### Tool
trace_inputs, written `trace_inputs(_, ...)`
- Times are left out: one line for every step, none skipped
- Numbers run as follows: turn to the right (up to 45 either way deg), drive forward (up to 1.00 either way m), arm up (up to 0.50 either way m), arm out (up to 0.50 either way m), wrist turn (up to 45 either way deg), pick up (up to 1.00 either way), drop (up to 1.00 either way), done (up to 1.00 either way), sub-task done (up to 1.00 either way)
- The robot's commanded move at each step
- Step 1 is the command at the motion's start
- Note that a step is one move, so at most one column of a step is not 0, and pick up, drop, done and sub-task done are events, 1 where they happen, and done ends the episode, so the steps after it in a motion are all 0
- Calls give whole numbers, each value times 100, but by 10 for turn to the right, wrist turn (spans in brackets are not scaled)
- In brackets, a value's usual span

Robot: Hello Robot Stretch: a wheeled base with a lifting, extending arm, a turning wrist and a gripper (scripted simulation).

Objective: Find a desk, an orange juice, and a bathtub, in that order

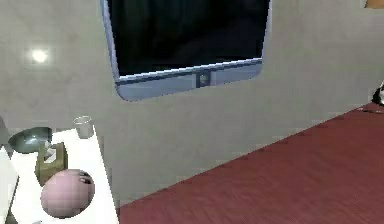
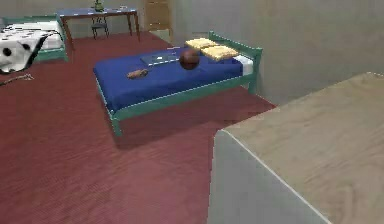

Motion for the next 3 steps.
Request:
trace_inputs(450, 0, 0, 0, 0, 0, 0, 0, 0)
trace_inputs(330, 0, 0, 0, 0, 0, 0, 0, 0)
trace_inputs(0, 15, 0, 0, 0, 0, 0, 0, 0)
